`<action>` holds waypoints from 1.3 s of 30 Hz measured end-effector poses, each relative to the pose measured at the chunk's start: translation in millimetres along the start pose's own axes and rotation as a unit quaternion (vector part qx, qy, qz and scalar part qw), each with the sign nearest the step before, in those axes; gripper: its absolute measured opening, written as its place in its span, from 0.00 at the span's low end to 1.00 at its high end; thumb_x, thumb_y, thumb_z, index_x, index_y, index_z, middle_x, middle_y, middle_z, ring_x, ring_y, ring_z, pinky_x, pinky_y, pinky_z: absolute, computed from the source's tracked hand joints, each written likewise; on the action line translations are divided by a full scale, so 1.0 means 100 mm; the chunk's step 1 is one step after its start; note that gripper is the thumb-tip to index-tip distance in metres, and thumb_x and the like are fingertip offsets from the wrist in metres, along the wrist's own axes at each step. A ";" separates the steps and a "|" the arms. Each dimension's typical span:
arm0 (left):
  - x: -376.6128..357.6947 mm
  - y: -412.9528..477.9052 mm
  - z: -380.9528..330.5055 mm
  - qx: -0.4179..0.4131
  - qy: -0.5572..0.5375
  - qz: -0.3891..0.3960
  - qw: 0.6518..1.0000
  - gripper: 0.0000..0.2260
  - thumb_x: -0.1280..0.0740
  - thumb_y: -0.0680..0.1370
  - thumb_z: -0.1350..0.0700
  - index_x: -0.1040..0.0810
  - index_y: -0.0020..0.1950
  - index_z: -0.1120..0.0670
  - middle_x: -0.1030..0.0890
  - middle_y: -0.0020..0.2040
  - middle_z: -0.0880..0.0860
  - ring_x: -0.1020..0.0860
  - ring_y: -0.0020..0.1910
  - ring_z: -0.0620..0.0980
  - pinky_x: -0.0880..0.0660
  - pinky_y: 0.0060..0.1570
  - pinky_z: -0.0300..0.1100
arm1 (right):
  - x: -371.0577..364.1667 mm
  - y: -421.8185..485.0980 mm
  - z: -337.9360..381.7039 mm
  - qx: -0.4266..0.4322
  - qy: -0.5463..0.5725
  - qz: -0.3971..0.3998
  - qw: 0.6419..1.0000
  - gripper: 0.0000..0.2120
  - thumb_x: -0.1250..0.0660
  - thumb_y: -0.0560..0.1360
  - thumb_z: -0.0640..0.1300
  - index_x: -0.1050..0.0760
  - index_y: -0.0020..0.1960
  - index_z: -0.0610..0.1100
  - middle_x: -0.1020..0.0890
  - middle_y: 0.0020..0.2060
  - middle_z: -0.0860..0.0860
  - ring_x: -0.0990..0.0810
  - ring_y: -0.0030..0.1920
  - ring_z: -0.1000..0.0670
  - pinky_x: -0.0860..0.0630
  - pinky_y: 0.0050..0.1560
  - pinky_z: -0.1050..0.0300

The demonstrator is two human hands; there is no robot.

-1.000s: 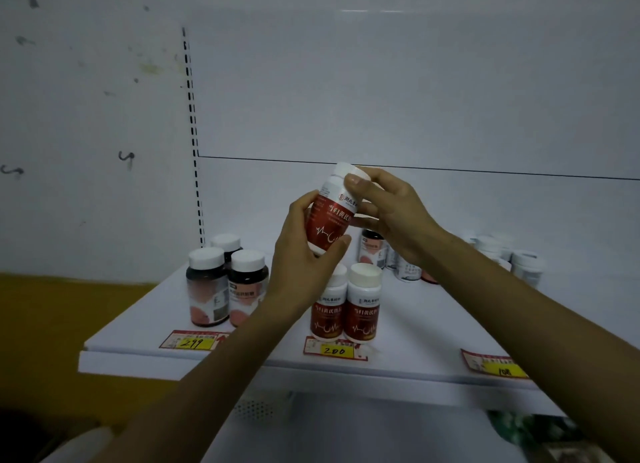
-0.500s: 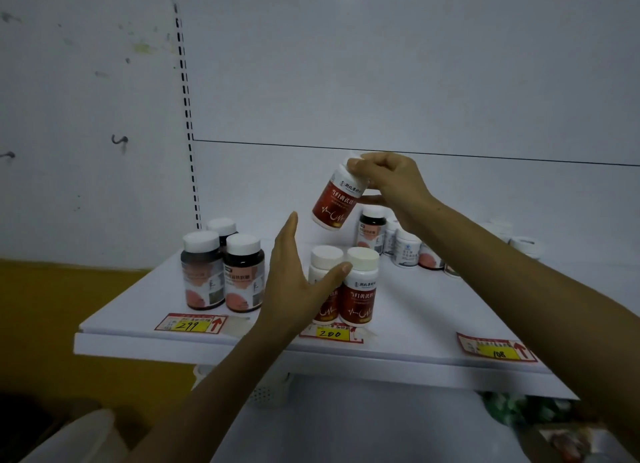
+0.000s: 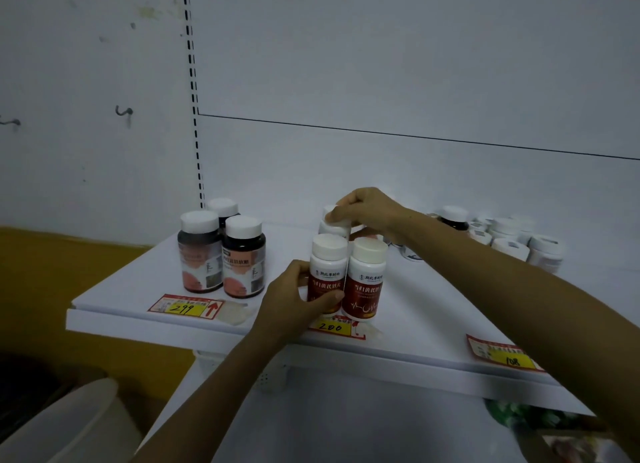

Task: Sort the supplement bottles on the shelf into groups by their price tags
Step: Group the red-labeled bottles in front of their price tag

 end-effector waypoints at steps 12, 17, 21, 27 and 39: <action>0.02 0.04 0.06 -0.026 -0.001 0.010 1.000 0.30 0.28 0.68 0.45 0.33 0.67 0.51 0.25 0.64 0.50 0.25 0.57 0.46 0.25 0.56 0.44 | -0.14 -0.02 -0.07 -0.040 -0.053 0.075 0.995 0.10 0.27 0.69 0.42 0.25 0.48 0.43 0.20 0.44 0.49 0.22 0.47 0.48 0.24 0.45 0.56; 0.02 0.02 0.02 -0.031 -0.001 0.022 0.999 0.41 0.30 0.66 0.40 0.43 0.75 0.48 0.32 0.71 0.49 0.28 0.65 0.50 0.27 0.61 0.52 | -0.14 -0.05 -0.08 -0.041 -0.052 0.073 0.995 0.12 0.27 0.71 0.46 0.24 0.51 0.43 0.19 0.46 0.51 0.21 0.49 0.48 0.24 0.41 0.58; -0.02 0.00 -0.04 -0.050 -0.007 0.038 0.998 0.36 0.31 0.70 0.44 0.43 0.74 0.46 0.30 0.70 0.48 0.28 0.65 0.49 0.27 0.61 0.47 | -0.13 -0.05 -0.09 -0.044 -0.037 0.070 0.996 0.13 0.30 0.72 0.52 0.23 0.50 0.45 0.19 0.49 0.49 0.20 0.48 0.48 0.23 0.42 0.56; -0.04 -0.03 -0.08 -0.064 -0.004 0.047 0.997 0.28 0.33 0.73 0.47 0.37 0.71 0.47 0.26 0.67 0.48 0.28 0.62 0.45 0.29 0.60 0.43 | -0.04 -0.12 -0.15 -0.035 0.001 0.027 0.999 0.20 0.38 0.76 0.59 0.25 0.60 0.45 0.20 0.52 0.51 0.20 0.50 0.51 0.24 0.46 0.58; -0.05 -0.06 -0.08 -0.076 -0.004 0.048 0.996 0.27 0.31 0.71 0.46 0.35 0.69 0.45 0.26 0.63 0.43 0.28 0.57 0.39 0.30 0.55 0.36 | -0.12 -0.87 -1.07 -0.007 0.258 -0.129 0.958 0.23 0.53 0.80 0.60 0.27 0.61 0.48 0.19 0.54 0.46 0.21 0.56 0.47 0.25 0.60 0.49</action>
Point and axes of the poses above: each hand's wrist, its own y-axis towards the middle knuckle, its own x-axis out of the back of the hand, z = x × y, the point moved 7 cm from there along y, towards the middle knuckle
